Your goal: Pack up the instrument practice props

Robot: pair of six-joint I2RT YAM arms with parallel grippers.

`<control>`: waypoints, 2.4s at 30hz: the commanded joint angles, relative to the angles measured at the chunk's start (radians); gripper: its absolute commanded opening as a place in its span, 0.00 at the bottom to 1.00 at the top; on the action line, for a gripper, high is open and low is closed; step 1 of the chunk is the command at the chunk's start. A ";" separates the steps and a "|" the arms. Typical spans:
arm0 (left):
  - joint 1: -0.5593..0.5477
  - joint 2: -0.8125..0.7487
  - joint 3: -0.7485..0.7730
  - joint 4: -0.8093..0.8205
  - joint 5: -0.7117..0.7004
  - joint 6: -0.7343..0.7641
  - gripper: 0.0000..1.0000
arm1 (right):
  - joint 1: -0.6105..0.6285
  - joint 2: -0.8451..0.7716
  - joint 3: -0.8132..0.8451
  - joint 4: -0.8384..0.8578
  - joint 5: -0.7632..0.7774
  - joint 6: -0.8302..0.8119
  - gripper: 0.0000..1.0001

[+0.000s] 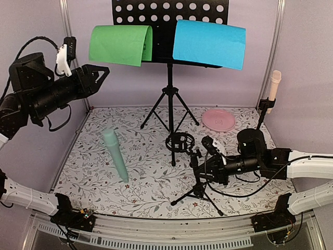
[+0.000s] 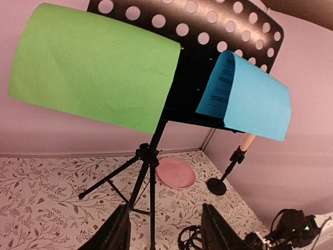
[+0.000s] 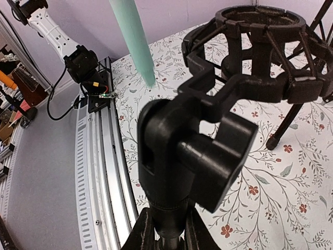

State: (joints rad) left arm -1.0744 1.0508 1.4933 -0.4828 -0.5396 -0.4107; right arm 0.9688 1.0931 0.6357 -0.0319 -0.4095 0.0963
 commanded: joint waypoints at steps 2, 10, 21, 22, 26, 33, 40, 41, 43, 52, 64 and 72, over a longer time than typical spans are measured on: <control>0.168 0.016 -0.064 -0.264 0.118 -0.212 0.47 | 0.007 -0.052 0.015 0.140 0.033 -0.015 0.00; 0.509 0.009 -0.298 -0.268 0.494 -0.289 0.45 | 0.007 0.004 0.088 0.138 0.031 -0.086 0.00; 0.574 0.015 -0.454 -0.170 0.559 -0.275 0.52 | 0.007 0.007 0.096 0.151 0.064 -0.038 0.00; 0.575 0.020 -0.459 -0.168 0.557 -0.271 0.56 | 0.008 0.002 0.094 0.151 0.071 -0.038 0.00; 0.576 0.042 -0.453 -0.184 0.542 -0.272 0.74 | 0.008 -0.004 0.086 0.151 0.083 -0.038 0.00; 0.562 0.024 -0.451 -0.236 0.577 -0.355 0.86 | 0.008 0.050 0.139 0.175 0.059 -0.048 0.00; 0.314 -0.110 -0.515 0.007 0.546 -0.284 0.81 | 0.007 0.174 0.270 0.191 0.031 -0.016 0.00; 0.276 -0.133 -0.532 0.055 0.549 -0.270 0.81 | 0.007 0.189 0.284 0.205 0.019 -0.009 0.00; 0.204 -0.159 -0.562 0.129 0.540 -0.245 0.80 | 0.008 0.215 0.309 0.226 0.003 0.012 0.00; -0.069 -0.094 -0.482 0.262 0.277 -0.099 0.74 | 0.029 0.306 0.458 0.208 -0.002 0.144 0.00; -0.204 0.265 -0.079 0.138 -0.017 -0.026 0.63 | 0.098 0.392 0.654 0.006 0.240 0.146 0.00; -0.229 0.258 -0.063 0.037 -0.106 -0.136 0.62 | 0.098 0.383 0.672 -0.011 0.310 0.178 0.00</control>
State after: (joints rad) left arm -1.2758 1.3357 1.4242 -0.3836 -0.5751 -0.4908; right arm 1.0660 1.4910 1.2537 -0.0654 -0.1478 0.2523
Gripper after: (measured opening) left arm 0.633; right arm 0.179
